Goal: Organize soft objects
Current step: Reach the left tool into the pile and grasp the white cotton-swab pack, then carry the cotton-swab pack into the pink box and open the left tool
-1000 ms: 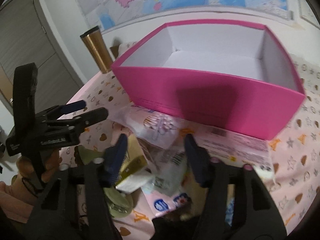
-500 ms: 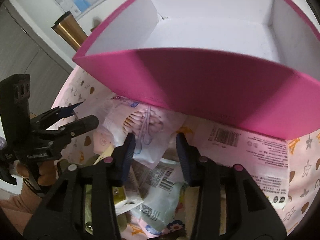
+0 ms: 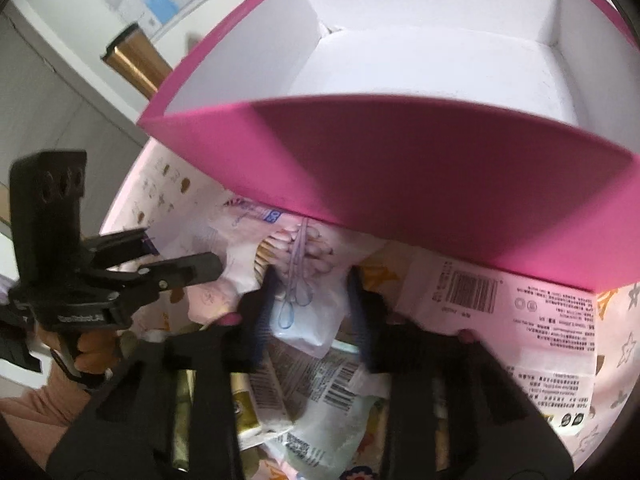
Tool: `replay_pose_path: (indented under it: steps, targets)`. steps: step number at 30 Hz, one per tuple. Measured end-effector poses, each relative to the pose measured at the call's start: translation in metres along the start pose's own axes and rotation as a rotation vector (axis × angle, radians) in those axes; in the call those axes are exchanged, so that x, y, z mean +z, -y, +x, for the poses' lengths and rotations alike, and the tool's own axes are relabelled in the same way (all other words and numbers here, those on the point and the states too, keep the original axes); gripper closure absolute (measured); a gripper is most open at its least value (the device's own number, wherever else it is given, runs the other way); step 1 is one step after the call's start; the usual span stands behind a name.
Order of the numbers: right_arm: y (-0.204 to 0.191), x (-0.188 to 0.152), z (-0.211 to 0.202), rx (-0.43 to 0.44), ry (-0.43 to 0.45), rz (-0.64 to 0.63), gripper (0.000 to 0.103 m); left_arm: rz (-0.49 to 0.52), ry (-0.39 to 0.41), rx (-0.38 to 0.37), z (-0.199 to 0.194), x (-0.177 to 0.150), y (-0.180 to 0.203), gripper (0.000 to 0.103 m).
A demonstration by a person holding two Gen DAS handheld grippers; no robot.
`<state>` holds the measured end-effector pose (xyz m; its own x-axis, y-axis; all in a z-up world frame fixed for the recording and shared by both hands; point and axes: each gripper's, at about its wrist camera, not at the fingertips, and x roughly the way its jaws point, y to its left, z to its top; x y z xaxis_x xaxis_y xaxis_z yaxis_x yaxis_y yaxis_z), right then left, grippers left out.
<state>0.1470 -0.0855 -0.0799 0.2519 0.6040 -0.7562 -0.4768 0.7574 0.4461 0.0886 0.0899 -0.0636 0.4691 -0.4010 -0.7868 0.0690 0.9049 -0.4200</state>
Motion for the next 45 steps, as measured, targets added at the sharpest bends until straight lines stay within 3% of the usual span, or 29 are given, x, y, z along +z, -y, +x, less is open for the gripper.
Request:
replay_pose_path:
  steps: [2,4,13,24,29,33,45]
  targets:
    - [0.004,-0.002,-0.003,0.032,0.013,0.007,0.088,-0.004,0.002,-0.025,-0.002,-0.001,0.002,0.058]
    - [0.000,-0.005,-0.007,0.047,0.028,-0.008,0.091,-0.001,0.007,-0.028,-0.005,-0.001,0.006,0.060]
    - [-0.019,-0.017,-0.043,0.071,0.122,-0.091,0.092,0.024,0.094,-0.049,-0.043,-0.013,0.021,0.061]
    - [-0.048,-0.016,-0.110,0.069,0.296,-0.206,0.092,0.199,0.259,-0.055,-0.102,-0.007,0.074,0.061]
    - [-0.048,0.001,-0.123,0.049,0.349,-0.226,0.092,0.245,0.279,-0.033,-0.099,0.015,0.091,0.061]
    - [-0.035,0.021,-0.120,0.033,0.361,-0.210,0.092,0.222,0.263,-0.039,-0.084,0.039,0.090,0.061]
    - [0.004,0.062,-0.090,-0.012,0.312,-0.149,0.092,0.173,0.187,0.026,-0.040,0.075,0.081,0.061]
